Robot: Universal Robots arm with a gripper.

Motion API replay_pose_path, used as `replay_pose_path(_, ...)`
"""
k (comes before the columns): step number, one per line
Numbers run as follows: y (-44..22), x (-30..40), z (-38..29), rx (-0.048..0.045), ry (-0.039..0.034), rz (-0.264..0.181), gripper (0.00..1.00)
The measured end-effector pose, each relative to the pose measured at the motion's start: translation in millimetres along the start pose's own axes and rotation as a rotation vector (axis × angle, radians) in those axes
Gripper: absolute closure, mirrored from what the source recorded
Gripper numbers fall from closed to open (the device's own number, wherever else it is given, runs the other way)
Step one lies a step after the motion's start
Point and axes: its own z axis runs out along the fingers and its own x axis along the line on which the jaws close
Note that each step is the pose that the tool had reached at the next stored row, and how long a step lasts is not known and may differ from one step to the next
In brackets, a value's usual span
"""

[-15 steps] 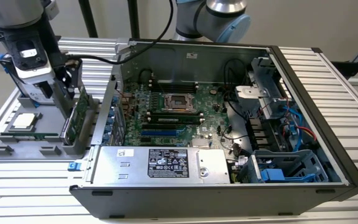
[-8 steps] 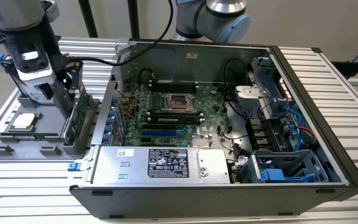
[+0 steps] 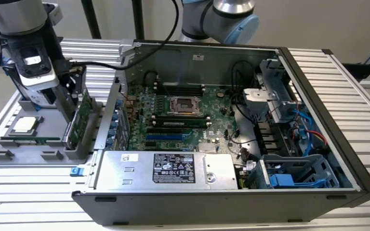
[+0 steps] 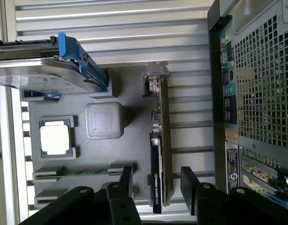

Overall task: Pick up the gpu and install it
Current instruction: 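Pick up the gpu and move the gpu toward the slot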

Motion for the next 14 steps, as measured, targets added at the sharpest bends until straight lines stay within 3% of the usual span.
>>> replay_pose_path(14, -0.1, -2.3, 6.9, -0.0002, -0.0001, 0.000, 0.00)
